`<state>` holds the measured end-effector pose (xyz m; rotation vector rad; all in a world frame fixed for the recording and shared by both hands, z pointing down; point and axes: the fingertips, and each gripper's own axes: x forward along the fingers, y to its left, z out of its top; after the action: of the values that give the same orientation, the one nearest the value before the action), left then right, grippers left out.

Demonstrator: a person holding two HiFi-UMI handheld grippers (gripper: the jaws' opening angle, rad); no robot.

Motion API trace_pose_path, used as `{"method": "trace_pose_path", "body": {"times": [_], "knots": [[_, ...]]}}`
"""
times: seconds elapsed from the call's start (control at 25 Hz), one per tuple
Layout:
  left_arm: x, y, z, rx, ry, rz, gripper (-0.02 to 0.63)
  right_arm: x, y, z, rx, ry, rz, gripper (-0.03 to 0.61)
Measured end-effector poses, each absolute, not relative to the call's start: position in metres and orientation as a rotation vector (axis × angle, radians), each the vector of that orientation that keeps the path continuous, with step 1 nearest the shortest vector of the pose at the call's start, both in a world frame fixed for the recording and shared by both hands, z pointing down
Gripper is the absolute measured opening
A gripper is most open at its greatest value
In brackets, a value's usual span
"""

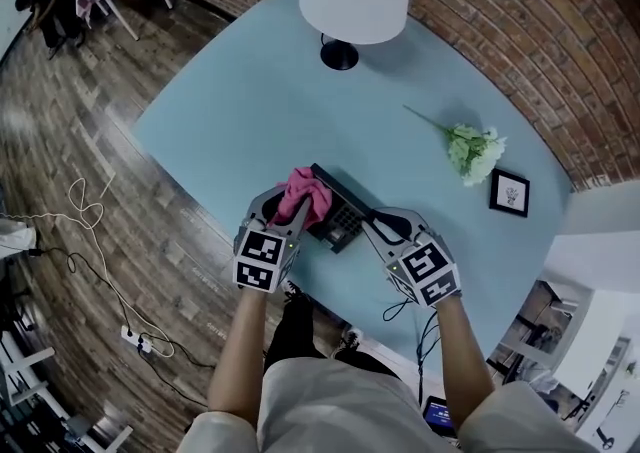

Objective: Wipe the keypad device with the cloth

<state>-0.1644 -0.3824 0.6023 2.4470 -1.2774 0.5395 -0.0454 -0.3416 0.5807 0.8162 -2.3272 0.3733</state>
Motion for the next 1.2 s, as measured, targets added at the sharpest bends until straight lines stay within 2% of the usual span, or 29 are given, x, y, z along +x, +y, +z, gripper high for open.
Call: {"method": "trace_pose_path", "body": {"times": [1.2], "knots": [[-0.199,-0.331,0.663,2.302,-1.246,0.673,0.169,-0.045,-0.342,0.583,0.87,-2.358,0.426,0.098]]}}
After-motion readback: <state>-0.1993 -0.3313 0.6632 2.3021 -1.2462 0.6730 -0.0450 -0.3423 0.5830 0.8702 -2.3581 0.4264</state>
